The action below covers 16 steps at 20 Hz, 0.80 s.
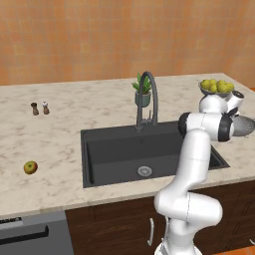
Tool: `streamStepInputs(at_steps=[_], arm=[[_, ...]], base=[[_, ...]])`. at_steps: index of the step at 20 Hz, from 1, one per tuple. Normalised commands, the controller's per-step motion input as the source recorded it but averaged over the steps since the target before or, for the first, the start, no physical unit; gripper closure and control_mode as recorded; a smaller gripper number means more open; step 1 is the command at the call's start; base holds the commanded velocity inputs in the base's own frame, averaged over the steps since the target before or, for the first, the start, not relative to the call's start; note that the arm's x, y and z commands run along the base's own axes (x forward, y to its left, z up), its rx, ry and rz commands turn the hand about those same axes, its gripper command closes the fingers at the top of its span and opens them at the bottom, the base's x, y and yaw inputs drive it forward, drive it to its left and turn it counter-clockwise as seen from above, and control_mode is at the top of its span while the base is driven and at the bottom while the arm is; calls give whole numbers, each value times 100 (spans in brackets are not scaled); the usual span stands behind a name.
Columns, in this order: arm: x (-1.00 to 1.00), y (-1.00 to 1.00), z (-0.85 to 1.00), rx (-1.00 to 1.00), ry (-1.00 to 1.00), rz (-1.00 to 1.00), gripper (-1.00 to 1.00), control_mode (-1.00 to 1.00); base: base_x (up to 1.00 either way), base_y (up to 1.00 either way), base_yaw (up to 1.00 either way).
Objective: Put the colander in the sink, put the mango, apple in the colander, and turn on the sink faucet and pour water over the colander.
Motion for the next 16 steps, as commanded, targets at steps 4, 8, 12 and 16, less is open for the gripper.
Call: streamStepInputs(at_steps=[4,8,12,16], arm=[[-12,12,41,0,0,0,100,-100],[-31,24,41,-1,1,0,100,-100],[-61,39,14,-3,0,0,100,-100],[-61,56,8,-2,3,0,100,-100]], base=[[0,0,0],[0,0,0],[0,0,0],[0,0,0]])
